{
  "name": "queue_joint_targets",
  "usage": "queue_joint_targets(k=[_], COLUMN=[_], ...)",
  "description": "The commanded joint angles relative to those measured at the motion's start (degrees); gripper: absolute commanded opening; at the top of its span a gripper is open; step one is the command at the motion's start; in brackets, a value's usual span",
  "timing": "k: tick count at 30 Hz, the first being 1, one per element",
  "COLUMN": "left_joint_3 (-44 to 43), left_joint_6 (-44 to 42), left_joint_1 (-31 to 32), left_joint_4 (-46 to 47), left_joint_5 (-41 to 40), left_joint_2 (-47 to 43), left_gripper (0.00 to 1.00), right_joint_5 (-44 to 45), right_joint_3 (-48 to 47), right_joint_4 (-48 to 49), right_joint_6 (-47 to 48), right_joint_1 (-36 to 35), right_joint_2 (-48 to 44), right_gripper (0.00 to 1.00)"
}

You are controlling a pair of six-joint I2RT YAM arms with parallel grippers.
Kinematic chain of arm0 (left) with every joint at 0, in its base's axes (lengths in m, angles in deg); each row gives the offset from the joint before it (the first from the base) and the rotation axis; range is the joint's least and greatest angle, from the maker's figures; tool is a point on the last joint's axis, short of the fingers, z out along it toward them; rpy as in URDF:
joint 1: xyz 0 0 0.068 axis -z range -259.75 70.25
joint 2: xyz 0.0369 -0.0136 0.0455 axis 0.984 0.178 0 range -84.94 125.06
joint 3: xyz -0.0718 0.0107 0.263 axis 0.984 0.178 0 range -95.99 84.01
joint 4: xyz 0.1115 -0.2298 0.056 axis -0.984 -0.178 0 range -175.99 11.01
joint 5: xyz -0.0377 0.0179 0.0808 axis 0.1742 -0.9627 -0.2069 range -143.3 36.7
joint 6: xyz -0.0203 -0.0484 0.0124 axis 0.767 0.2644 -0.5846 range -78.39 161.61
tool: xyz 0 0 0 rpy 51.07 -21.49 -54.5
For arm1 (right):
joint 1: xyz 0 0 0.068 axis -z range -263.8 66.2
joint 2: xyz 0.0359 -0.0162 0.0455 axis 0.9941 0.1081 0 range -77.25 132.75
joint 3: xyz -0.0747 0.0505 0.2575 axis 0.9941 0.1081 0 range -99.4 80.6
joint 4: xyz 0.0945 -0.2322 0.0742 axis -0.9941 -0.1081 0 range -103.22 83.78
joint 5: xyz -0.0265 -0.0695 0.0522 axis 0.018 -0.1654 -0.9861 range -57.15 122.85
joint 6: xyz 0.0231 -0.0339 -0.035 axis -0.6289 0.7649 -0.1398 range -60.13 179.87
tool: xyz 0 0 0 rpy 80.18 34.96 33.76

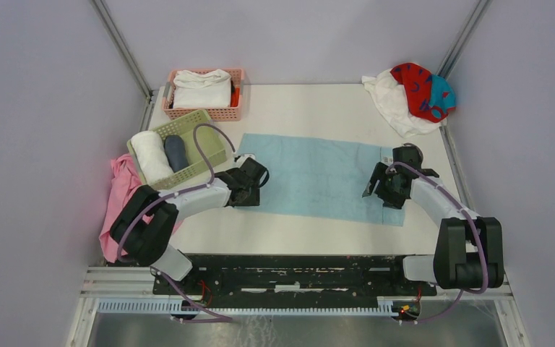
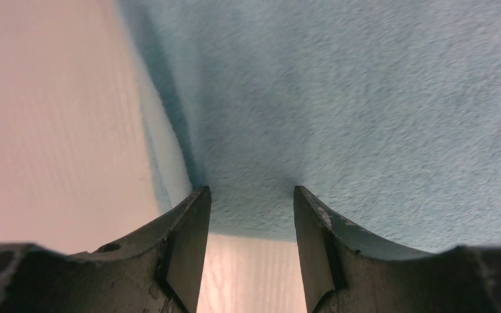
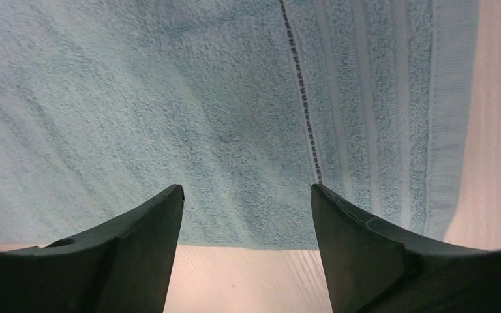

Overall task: Roll the towels
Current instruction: Flatten out the towel at the center of the board, then fold the towel at the center of the board.

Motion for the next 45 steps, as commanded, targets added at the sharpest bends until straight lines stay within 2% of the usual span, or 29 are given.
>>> queue_joint_targets(k=[1,6,12,19,23,26,29,33,38,41,45], left_joint_3=[4.42,9.53,14.36,13.45,4.53,-3.26,-11.97,-23.13,-32.65,-40.97,-47.74], left_joint_6=[4.29,7.66,10.12,9.72,2.56,-4.85,-12.70,-19.51,-26.21,-29.59,-33.00], left_joint_1=[-1.89,-3.02,-6.45,-6.57,-8.43,-11.83,-15.24,-17.88,-19.47,-20.48,-21.24], left_joint_4=[-0.71,-0.06,2.61,-1.59,-3.53,-3.22,-3.09,-3.42,-2.07,-4.10,-4.50], left_joint_5=[-2.67,-1.18,4.80,7.70,5.46,5.46,8.78,9.02,9.58,10.65,12.03], left_joint_2=[-7.00,-13.06,-15.46,-20.58,-21.98,-17.69,-11.82,-3.08,7.36,15.93,23.99], left_gripper=[0.57,0.57,0.57,0.56,0.62,0.63,0.65,0.66,0.65,0.62,0.57], right_joint_5=[4.30,5.67,7.74,7.14,5.88,5.75,2.28,0.46,0.08,-1.03,-1.46], right_joint_3=[0.20,0.49,0.87,-1.66,-10.56,-18.44,-24.12,-23.37,-19.76,-17.96,-17.59], right_joint_4=[-1.35,-1.88,-4.56,-9.19,-11.62,-13.89,-15.47,-12.85,-10.75,-9.53,-9.18], right_joint_6=[0.92,0.77,0.67,2.22,5.35,6.56,6.51,6.59,7.99,8.01,8.71], right_joint_1=[-0.10,-0.10,-0.10,-0.10,-0.10,-0.10,-0.10,-0.19,-0.18,-0.14,-0.27], right_joint_2=[0.24,0.31,0.24,-4.64,-5.01,-1.28,2.05,1.52,-0.98,-2.06,-2.00], right_gripper=[0.80,0.80,0.81,0.82,0.82,0.83,0.83,0.83,0.83,0.83,0.83])
